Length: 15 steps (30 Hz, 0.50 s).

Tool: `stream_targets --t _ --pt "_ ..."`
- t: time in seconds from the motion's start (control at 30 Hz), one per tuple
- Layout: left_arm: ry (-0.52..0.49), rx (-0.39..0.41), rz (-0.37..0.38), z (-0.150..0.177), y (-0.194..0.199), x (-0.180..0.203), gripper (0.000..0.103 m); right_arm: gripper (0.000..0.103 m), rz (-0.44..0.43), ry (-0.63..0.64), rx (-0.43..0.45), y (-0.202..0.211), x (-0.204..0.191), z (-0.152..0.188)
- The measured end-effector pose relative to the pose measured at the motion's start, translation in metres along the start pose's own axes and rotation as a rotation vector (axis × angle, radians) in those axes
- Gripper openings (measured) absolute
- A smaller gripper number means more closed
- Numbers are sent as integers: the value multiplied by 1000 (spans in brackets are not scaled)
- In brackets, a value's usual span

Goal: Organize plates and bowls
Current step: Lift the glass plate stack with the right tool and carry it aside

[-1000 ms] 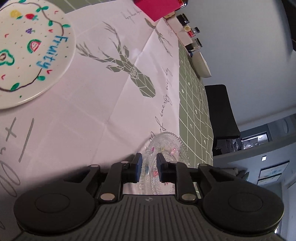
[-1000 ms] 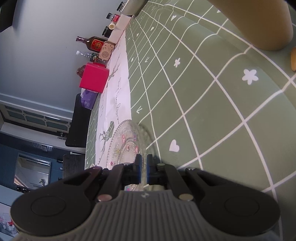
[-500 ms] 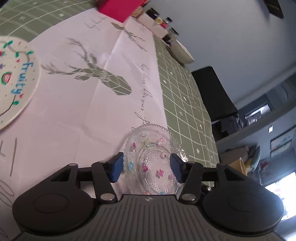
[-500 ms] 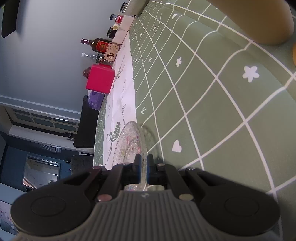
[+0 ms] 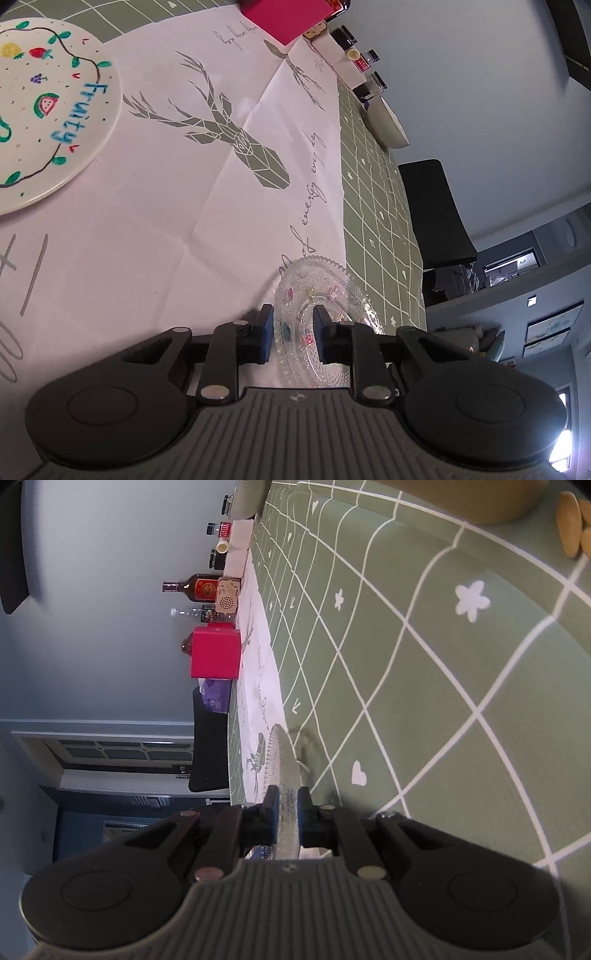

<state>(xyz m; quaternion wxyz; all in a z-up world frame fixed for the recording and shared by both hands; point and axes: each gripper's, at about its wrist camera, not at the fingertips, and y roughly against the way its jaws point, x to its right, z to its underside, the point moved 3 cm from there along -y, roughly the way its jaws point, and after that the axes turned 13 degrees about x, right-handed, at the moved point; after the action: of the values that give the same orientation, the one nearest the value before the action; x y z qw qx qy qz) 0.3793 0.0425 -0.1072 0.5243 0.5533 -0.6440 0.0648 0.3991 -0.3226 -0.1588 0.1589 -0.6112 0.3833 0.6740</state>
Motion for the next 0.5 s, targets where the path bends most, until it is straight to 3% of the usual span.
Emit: stream_targets --t 0.13,0.27,0.4,0.5 --pt "22 8 30 -2 5 0 23 4 8 13 0 0 -3 2" --pt "34 15 71 -4 9 5 21 4 101 185 -12 -7 -22 10" --pt "-33 33 26 0 10 11 10 8 129 227 34 -11 -28 20" --pt "-59 53 25 -1 15 18 9 8 111 201 50 -11 -25 23"
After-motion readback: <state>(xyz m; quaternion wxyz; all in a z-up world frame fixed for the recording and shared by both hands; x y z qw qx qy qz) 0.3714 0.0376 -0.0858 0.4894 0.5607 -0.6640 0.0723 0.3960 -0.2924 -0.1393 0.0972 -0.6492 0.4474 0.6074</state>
